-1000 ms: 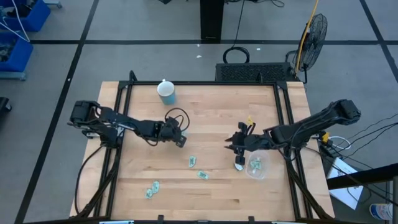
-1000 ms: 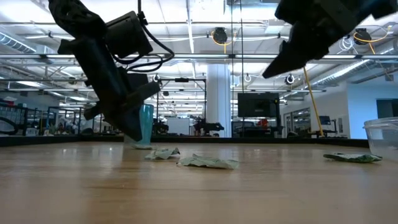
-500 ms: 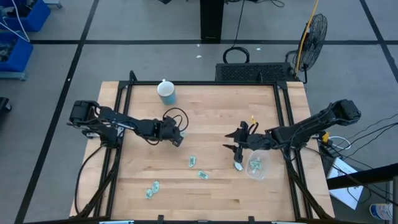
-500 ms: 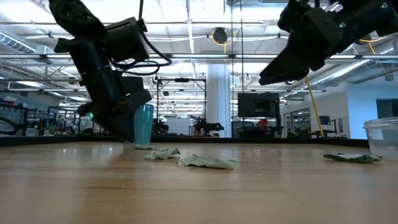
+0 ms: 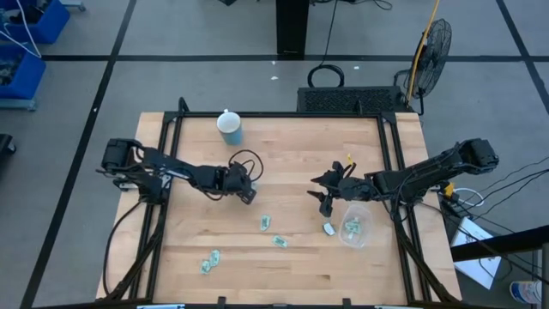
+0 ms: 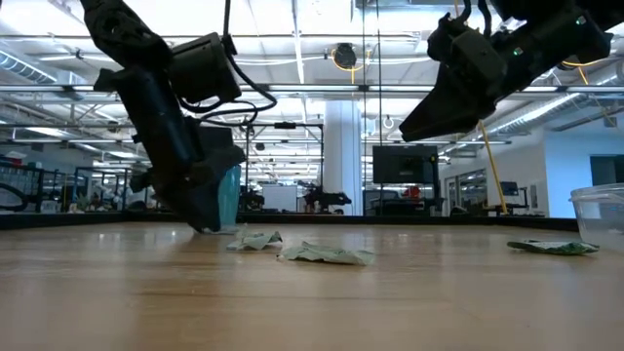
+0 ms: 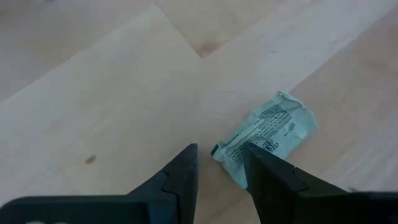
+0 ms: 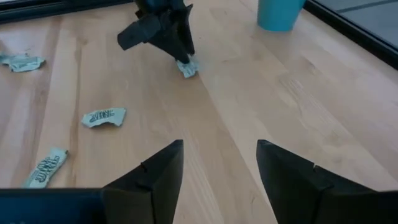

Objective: Pick and place Stevia / Truvia into bins
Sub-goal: Put the stevia packet into the transparent container

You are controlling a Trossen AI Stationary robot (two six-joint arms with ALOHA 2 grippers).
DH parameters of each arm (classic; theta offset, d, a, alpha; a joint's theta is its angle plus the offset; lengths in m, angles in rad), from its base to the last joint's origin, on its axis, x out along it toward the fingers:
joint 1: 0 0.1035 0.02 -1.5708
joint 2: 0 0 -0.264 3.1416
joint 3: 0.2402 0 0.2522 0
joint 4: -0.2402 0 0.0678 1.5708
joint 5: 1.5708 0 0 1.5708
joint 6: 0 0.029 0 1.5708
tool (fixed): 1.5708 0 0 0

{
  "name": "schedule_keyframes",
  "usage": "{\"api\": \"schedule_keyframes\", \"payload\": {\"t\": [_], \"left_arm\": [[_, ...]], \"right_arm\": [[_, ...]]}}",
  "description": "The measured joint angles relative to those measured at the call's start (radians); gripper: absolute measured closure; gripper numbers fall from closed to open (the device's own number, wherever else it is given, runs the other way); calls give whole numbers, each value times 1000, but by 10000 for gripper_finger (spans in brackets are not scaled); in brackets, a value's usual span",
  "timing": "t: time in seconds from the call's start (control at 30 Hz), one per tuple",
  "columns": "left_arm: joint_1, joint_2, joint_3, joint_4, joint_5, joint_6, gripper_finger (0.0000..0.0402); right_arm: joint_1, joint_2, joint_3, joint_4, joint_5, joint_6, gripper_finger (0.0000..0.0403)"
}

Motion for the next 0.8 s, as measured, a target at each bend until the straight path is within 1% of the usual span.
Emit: {"api": "schedule_keyframes", "payload": {"t": [0.2,0.3,0.43,0.47,0.53,0.6,0.7,0.73,0.8], "left_arm": [[10,32,-1,18,-3,5,296],[11,21,-3,27,-6,32,325],[12,-12,-7,56,12,59,386],[11,-26,-9,74,19,78,391],[-1,-49,-8,164,20,126,389],[-17,-63,-7,280,19,182,384],[-45,-63,-1,464,16,295,392],[-54,-63,10,497,15,329,395],[-71,-53,42,511,-11,375,394]], "right_arm": [[0,0,0,-3,-1,-9,208],[0,0,0,-2,-1,-20,208],[0,0,0,-2,-1,-17,209],[0,0,0,-1,-3,-3,209],[-7,8,0,18,-34,38,209],[-24,28,-6,73,-98,84,209],[-61,95,-27,267,-193,160,209],[-73,121,-35,327,-216,188,209],[-100,181,-37,425,-247,254,209]]}}
